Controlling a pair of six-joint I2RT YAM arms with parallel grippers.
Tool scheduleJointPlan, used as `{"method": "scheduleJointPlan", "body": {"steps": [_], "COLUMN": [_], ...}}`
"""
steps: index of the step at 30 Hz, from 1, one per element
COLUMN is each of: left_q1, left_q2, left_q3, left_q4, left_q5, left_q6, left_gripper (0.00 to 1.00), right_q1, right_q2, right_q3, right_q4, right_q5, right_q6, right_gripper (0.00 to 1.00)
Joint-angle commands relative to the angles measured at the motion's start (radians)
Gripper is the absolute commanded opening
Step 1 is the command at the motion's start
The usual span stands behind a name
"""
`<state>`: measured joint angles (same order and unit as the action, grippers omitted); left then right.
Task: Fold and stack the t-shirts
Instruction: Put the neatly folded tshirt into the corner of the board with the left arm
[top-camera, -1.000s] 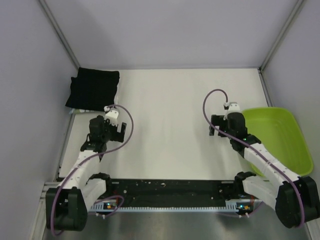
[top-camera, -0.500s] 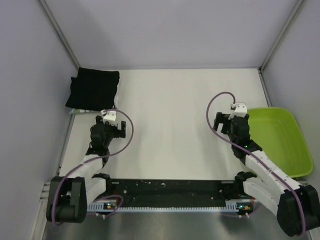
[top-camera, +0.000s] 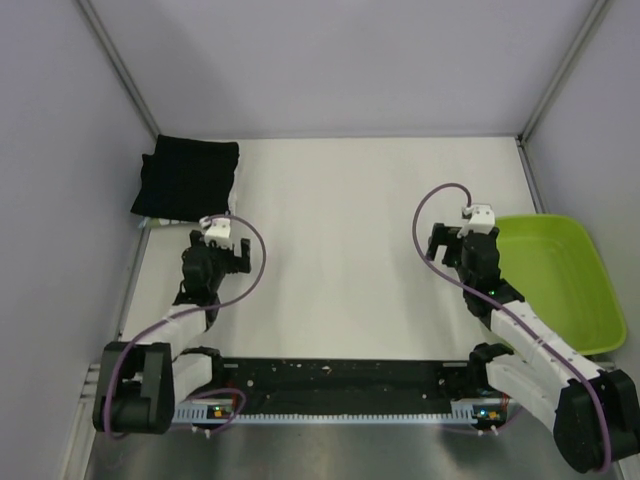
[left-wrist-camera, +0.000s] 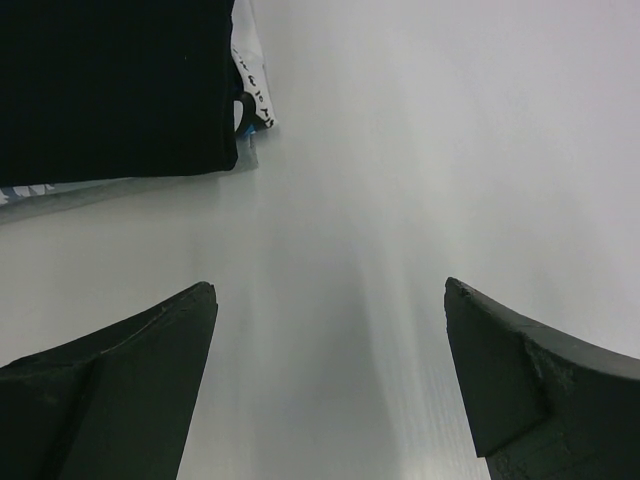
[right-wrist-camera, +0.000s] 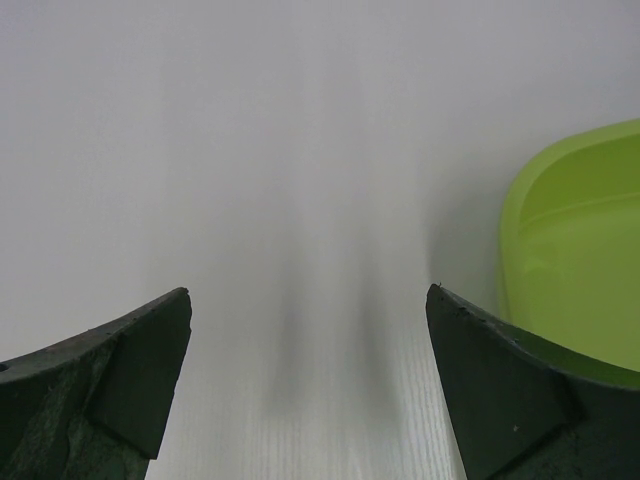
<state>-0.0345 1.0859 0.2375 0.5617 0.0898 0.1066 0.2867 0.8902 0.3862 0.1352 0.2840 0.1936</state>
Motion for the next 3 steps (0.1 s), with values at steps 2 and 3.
{"method": "scheduleJointPlan", "body": {"steps": [2, 3], "left_q1": [0.004, 0.004], "left_q2": [-0.009, -0.012], "left_q3": [0.028, 0.029], "left_q4": [0.037, 0.04], "left_q5": [0.001, -0.005], "left_q6": [-0.001, 0.016], "left_gripper": [0.99, 0.99], "right_q1": [-0.004, -0.004], "right_q2": [-0.013, -0.013], "right_q3": [-0.001, -0.003], "right_q4": [0.049, 0.049], "right_q5": [0.014, 0.014], "right_q6": [-0.006, -0.005], "right_gripper": [0.99, 0.99]}}
